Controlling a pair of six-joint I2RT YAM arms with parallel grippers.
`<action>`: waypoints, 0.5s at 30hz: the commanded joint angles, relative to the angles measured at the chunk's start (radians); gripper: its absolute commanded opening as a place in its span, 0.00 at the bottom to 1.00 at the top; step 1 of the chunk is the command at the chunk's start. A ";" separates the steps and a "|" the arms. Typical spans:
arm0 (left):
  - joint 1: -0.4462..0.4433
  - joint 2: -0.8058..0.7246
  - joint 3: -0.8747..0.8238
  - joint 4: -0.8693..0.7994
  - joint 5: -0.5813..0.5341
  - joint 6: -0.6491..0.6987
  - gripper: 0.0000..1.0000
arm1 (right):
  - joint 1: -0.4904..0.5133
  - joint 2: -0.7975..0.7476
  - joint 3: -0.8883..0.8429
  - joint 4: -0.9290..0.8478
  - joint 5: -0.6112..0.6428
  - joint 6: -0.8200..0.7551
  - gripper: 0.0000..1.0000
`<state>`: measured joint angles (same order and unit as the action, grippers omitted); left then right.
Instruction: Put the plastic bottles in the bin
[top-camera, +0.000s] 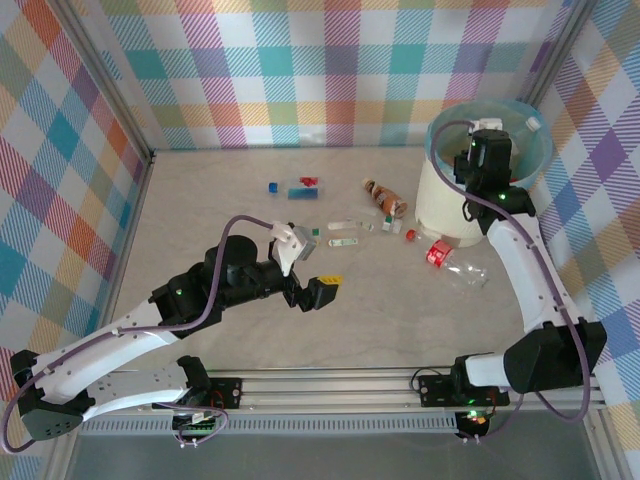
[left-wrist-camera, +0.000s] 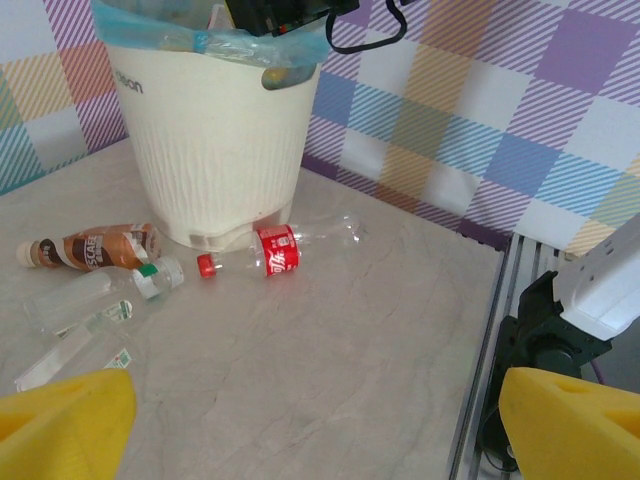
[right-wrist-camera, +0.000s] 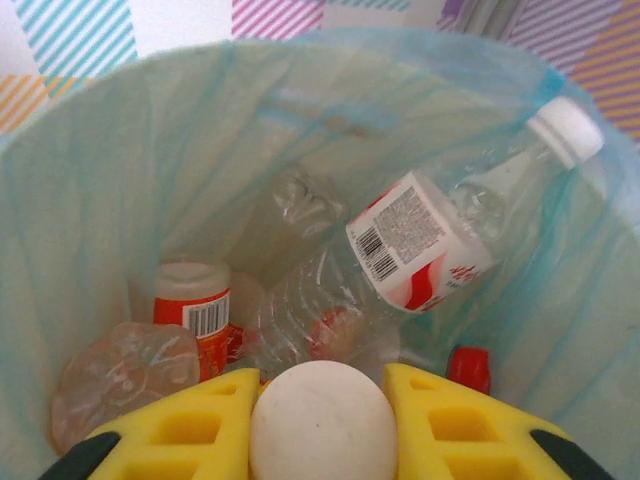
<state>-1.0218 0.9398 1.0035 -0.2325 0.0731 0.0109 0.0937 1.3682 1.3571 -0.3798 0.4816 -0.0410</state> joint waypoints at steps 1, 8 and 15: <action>-0.014 0.001 0.002 0.015 -0.001 -0.008 0.94 | -0.036 0.027 -0.003 -0.064 -0.049 0.061 0.27; -0.014 0.012 0.009 0.001 -0.007 -0.003 0.94 | -0.093 0.074 -0.008 -0.089 -0.151 0.130 0.35; -0.014 0.018 0.019 -0.013 -0.009 -0.004 0.94 | -0.104 0.066 0.059 -0.131 -0.204 0.160 0.62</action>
<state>-1.0218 0.9604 1.0035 -0.2363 0.0719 0.0113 0.0017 1.4269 1.3949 -0.4030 0.3183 0.0784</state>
